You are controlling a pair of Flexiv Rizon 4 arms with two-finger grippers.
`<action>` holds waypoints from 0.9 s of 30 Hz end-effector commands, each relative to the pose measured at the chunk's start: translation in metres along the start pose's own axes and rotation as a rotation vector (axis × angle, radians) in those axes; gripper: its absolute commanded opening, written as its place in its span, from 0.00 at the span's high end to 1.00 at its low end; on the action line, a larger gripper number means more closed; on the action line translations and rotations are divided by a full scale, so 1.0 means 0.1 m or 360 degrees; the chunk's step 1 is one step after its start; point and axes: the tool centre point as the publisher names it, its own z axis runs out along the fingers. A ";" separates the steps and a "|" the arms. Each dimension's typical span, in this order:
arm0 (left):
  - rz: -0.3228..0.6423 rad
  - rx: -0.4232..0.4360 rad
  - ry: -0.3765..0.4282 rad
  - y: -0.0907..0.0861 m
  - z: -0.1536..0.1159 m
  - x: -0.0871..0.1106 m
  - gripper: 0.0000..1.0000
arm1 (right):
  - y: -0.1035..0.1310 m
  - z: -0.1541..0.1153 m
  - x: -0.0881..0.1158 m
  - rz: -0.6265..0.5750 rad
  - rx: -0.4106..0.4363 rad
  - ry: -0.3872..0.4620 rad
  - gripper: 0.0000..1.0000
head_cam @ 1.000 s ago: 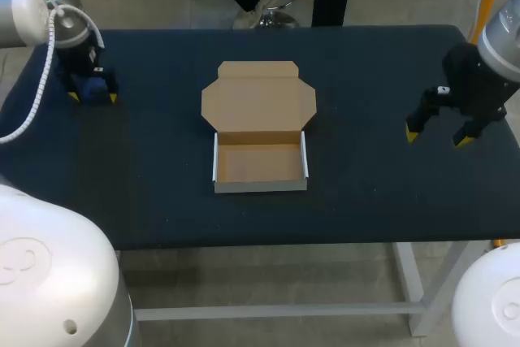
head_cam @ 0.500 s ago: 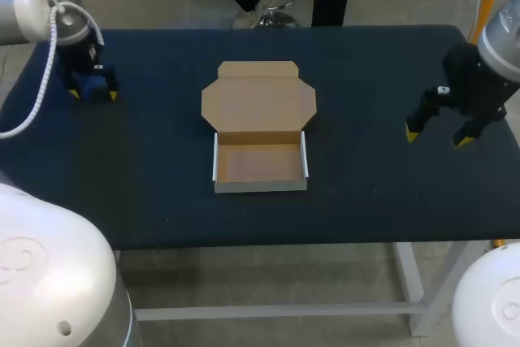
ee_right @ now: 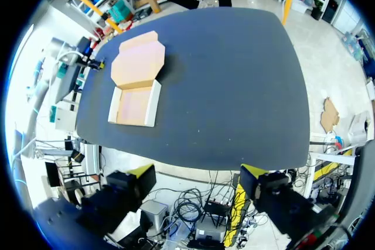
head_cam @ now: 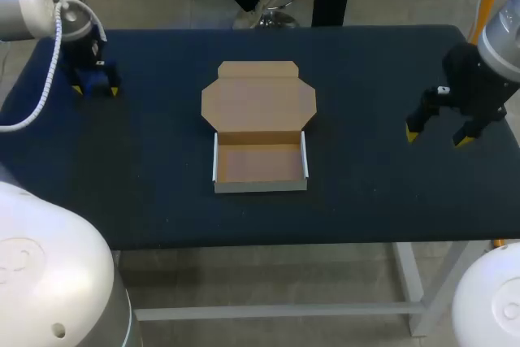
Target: Assemble the packaging by folding the flat box into shape, placing the metal phone stand inside, and closing the box properly
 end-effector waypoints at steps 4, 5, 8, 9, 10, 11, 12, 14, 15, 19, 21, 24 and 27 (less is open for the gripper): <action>-0.0002 -0.0019 -0.0006 -0.09 0.03 -0.01 0.11 | -0.01 -0.02 0.00 0.0000 0.0005 -0.0003 0.00; -0.0002 -0.0019 -0.0007 -0.10 0.03 -0.01 0.11 | -0.01 -0.02 0.00 0.0000 0.0005 -0.0003 0.00; -0.0002 -0.0020 -0.0008 -0.13 0.04 -0.01 0.11 | -0.01 -0.02 0.00 0.0000 0.0005 -0.0003 0.00; -0.0002 -0.0020 -0.0009 -0.14 0.04 -0.01 0.12 | -0.01 -0.02 0.00 0.0000 0.0005 -0.0003 0.00; -0.0002 -0.0019 -0.0010 -0.14 0.04 -0.01 0.12 | -0.01 -0.02 0.00 0.0000 0.0005 -0.0003 0.00; -0.0003 -0.0019 -0.0009 -0.15 0.04 -0.01 0.13 | -0.01 -0.02 0.00 0.0000 0.0005 -0.0003 0.00; -0.0003 -0.0018 -0.0010 -0.16 0.04 -0.01 0.14 | -0.01 -0.02 0.00 0.0000 0.0005 -0.0003 0.00; -0.0006 -0.0017 -0.0011 -0.17 0.04 -0.01 0.16 | -0.01 -0.02 0.00 0.0000 0.0005 -0.0003 0.00; -0.0007 -0.0017 -0.0011 -0.18 0.04 -0.01 0.17 | -0.01 -0.02 0.00 0.0000 0.0005 -0.0003 0.00; -0.0010 -0.0016 -0.0013 -0.21 0.05 -0.02 0.23 | -0.01 -0.02 0.00 0.0000 0.0005 -0.0003 0.00; -0.0012 -0.0016 -0.0013 -0.23 0.06 -0.02 0.25 | -0.01 -0.02 0.00 0.0000 0.0005 -0.0003 0.00; -0.0017 -0.0015 -0.0014 -0.26 0.07 -0.02 0.30 | -0.01 -0.02 0.00 0.0000 0.0005 -0.0003 0.00; -0.0020 -0.0017 -0.0016 -0.28 0.08 -0.03 0.33 | -0.01 -0.02 0.00 0.0000 0.0005 -0.0003 0.00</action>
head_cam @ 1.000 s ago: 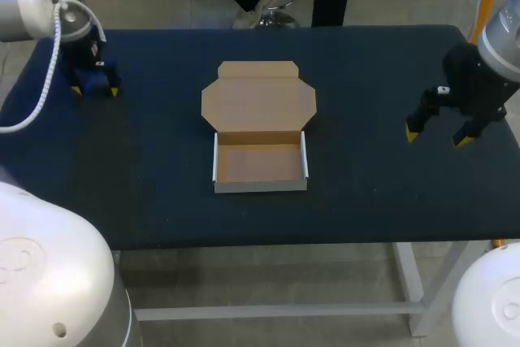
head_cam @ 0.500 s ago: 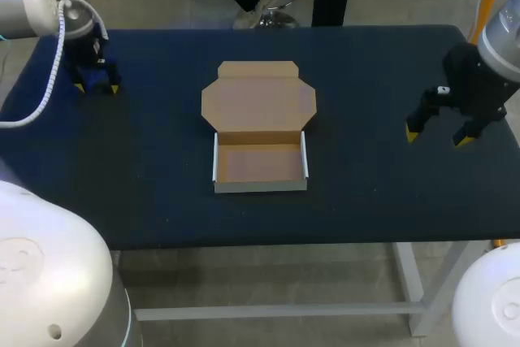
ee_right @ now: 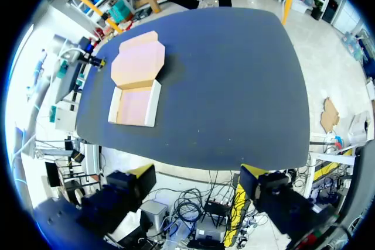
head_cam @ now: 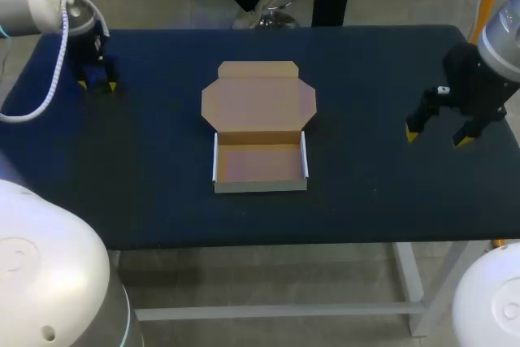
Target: Assemble the packaging by folding the flat box into shape, placing the metal phone stand inside, and closing the box properly
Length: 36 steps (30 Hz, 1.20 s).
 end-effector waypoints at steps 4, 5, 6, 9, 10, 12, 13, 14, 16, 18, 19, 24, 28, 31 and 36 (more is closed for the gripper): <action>-0.0003 -0.0025 -0.0004 -0.09 0.05 -0.01 0.38 | -0.01 -0.02 0.00 0.0000 0.0005 -0.0002 0.00; -0.0004 -0.0025 -0.0006 -0.09 0.06 -0.01 0.42 | -0.01 -0.02 0.00 0.0000 0.0005 -0.0002 0.00; -0.0006 -0.0025 -0.0008 -0.10 0.06 -0.01 0.50 | -0.01 -0.02 0.00 0.0000 0.0005 -0.0002 0.00; -0.0014 -0.0024 -0.0009 -0.10 0.06 -0.01 0.91 | -0.01 -0.02 0.00 0.0000 0.0005 -0.0002 0.00; -0.0016 -0.0022 -0.0009 -0.10 0.06 -0.01 1.00 | -0.01 -0.02 0.00 0.0000 0.0005 -0.0002 0.00; -0.0017 -0.0012 -0.0007 -0.10 0.05 -0.02 1.00 | -0.01 -0.02 0.00 0.0000 0.0005 -0.0002 0.00; -0.0014 -0.0003 -0.0004 -0.09 0.03 -0.02 1.00 | -0.01 -0.02 0.00 0.0000 0.0005 -0.0002 0.00; -0.0013 0.0002 -0.0002 -0.08 0.02 -0.03 1.00 | -0.01 -0.02 0.00 0.0000 0.0005 -0.0002 0.00; -0.0014 0.0011 0.0000 -0.07 -0.01 -0.03 1.00 | -0.01 -0.02 0.00 0.0000 0.0005 -0.0002 0.00; -0.0013 0.0024 0.0005 -0.05 -0.05 -0.04 1.00 | -0.01 -0.02 0.00 0.0000 0.0005 -0.0002 0.00; -0.0012 0.0029 0.0009 -0.04 -0.07 -0.04 1.00 | -0.01 -0.02 0.00 0.0000 0.0005 -0.0002 0.00; -0.0012 0.0045 0.0012 0.01 -0.18 -0.04 1.00 | -0.01 -0.02 0.00 0.0000 0.0005 -0.0002 0.00; -0.0011 0.0056 0.0008 0.05 -0.26 -0.04 1.00 | -0.01 -0.02 0.00 0.0000 0.0005 -0.0002 0.00; -0.0005 0.0059 0.0009 0.10 -0.32 -0.02 1.00 | -0.01 -0.02 0.00 0.0000 0.0005 -0.0002 0.00; 0.0003 0.0071 0.0032 0.20 -0.42 0.03 1.00 | -0.01 -0.02 0.00 0.0000 0.0005 -0.0002 0.00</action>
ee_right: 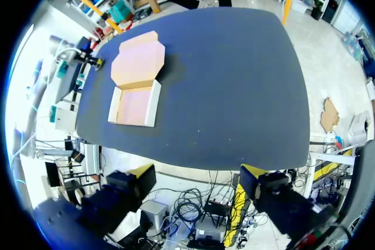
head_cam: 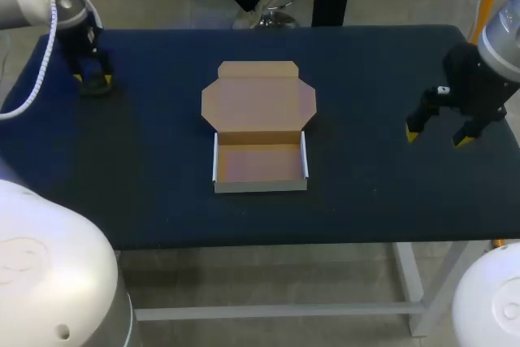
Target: Assemble the packaging by folding the flat box into shape, placing the metal phone stand inside, and closing the box properly
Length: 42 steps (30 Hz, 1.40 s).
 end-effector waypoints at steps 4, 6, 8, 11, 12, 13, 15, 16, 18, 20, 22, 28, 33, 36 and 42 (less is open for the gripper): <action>0.0017 0.0055 -0.0001 0.29 -0.26 0.13 1.00 | 0.00 -0.01 0.11 -0.0246 -0.0058 0.0024 0.00; 0.0030 0.0056 0.0007 0.34 -0.30 0.16 1.00 | -0.01 -0.01 0.17 -0.0346 -0.0087 0.0063 0.00; 0.0043 0.0055 0.0014 0.41 -0.34 0.21 1.00 | -0.03 0.00 0.22 -0.0493 -0.0157 0.0161 0.00; 0.0061 0.0051 0.0019 0.51 -0.40 0.29 1.00 | -0.09 0.02 0.26 -0.0707 -0.0233 0.0233 0.00; 0.0063 0.0050 0.0017 0.55 -0.42 0.31 1.00 | -0.12 0.04 0.26 -0.0745 -0.0243 0.0239 0.00; 0.0074 0.0049 0.0015 0.58 -0.45 0.34 1.00 | -0.15 0.06 0.27 -0.0812 -0.0241 0.0241 0.00; 0.0088 0.0047 0.0014 0.66 -0.50 0.39 1.00 | -0.20 0.10 0.27 -0.0915 -0.0273 0.0311 0.00; 0.0096 0.0048 0.0010 0.70 -0.52 0.42 1.00 | -0.22 0.12 0.27 -0.0968 -0.0288 0.0328 0.00; 0.0114 0.0036 0.0028 0.77 -0.56 0.47 1.00 | -0.26 0.15 0.25 -0.1035 -0.0317 0.0354 0.00; 0.0130 0.0040 0.0022 0.83 -0.60 0.53 1.00 | -0.29 0.18 0.24 -0.1112 -0.0321 0.0383 0.00; 0.0146 0.0034 0.0028 0.89 -0.64 0.58 1.00 | -0.33 0.19 0.22 -0.1163 -0.0349 0.0392 0.00; 0.0194 0.0040 0.0049 1.08 -0.76 0.72 1.00 | -0.45 0.22 0.13 -0.1268 -0.0362 0.0391 0.00; 0.0203 0.0045 0.0053 1.23 -0.84 0.84 1.00 | -0.46 0.23 0.12 -0.1270 -0.0362 0.0404 0.00; 0.0199 0.0047 0.0042 1.31 -0.91 0.92 1.00 | -0.46 0.23 0.12 -0.1270 -0.0362 0.0404 0.00; 0.0226 0.0052 0.0005 1.58 -1.08 1.11 1.00 | -0.46 0.23 0.12 -0.1270 -0.0362 0.0404 0.00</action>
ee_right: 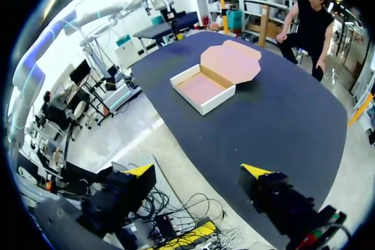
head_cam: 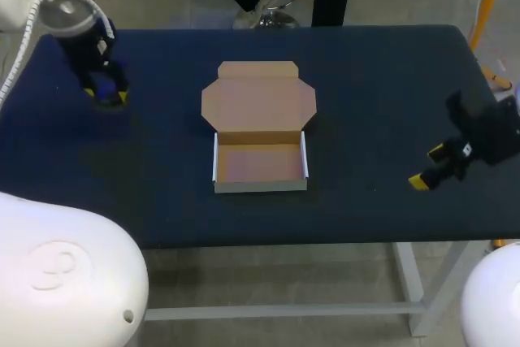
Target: Assemble the packaging by folding the flat box into shape, placing the metal phone stand inside, and closing the box properly
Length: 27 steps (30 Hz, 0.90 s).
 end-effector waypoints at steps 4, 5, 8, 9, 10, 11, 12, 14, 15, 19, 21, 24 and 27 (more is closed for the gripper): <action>0.0050 0.0090 -0.0084 0.33 -0.20 0.28 1.00 | -0.03 -0.02 0.02 -0.0004 -0.0013 -0.0001 0.00; 0.0054 0.0091 -0.0085 0.35 -0.20 0.31 1.00 | -0.03 -0.02 0.02 -0.0004 -0.0013 -0.0001 0.00; 0.0063 0.0094 -0.0084 0.37 -0.21 0.38 1.00 | -0.03 -0.02 0.02 -0.0004 -0.0013 -0.0001 0.00; 0.0066 0.0096 -0.0083 0.38 -0.22 0.41 1.00 | -0.02 0.01 0.02 -0.0040 0.0002 -0.0002 0.00; 0.0072 0.0096 -0.0082 0.40 -0.22 0.44 1.00 | 0.00 0.03 0.03 -0.0077 0.0002 -0.0010 0.00; 0.0075 0.0097 -0.0082 0.41 -0.22 0.47 1.00 | 0.01 0.04 0.04 -0.0103 0.0000 -0.0018 0.00; 0.0080 0.0096 -0.0083 0.43 -0.23 0.50 1.00 | 0.02 0.06 0.04 -0.0128 0.0004 -0.0027 0.00; 0.0092 0.0094 -0.0083 0.45 -0.24 0.56 1.00 | 0.02 0.09 0.04 -0.0163 0.0003 -0.0033 0.00; 0.0095 0.0094 -0.0083 0.46 -0.25 0.58 1.00 | 0.02 0.11 0.03 -0.0173 0.0014 -0.0033 0.00; 0.0106 0.0091 -0.0065 0.52 -0.26 0.67 1.00 | 0.03 0.16 0.02 -0.0204 -0.0005 -0.0042 0.00; 0.0111 0.0088 -0.0053 0.54 -0.26 0.71 1.00 | 0.04 0.19 0.02 -0.0222 -0.0015 -0.0041 0.00; 0.0120 0.0085 -0.0048 0.57 -0.26 0.78 1.00 | 0.03 0.27 0.00 -0.0249 -0.0010 -0.0034 0.00; 0.0131 0.0077 -0.0046 0.59 -0.27 0.83 1.00 | 0.03 0.35 -0.01 -0.0258 0.0025 -0.0018 0.00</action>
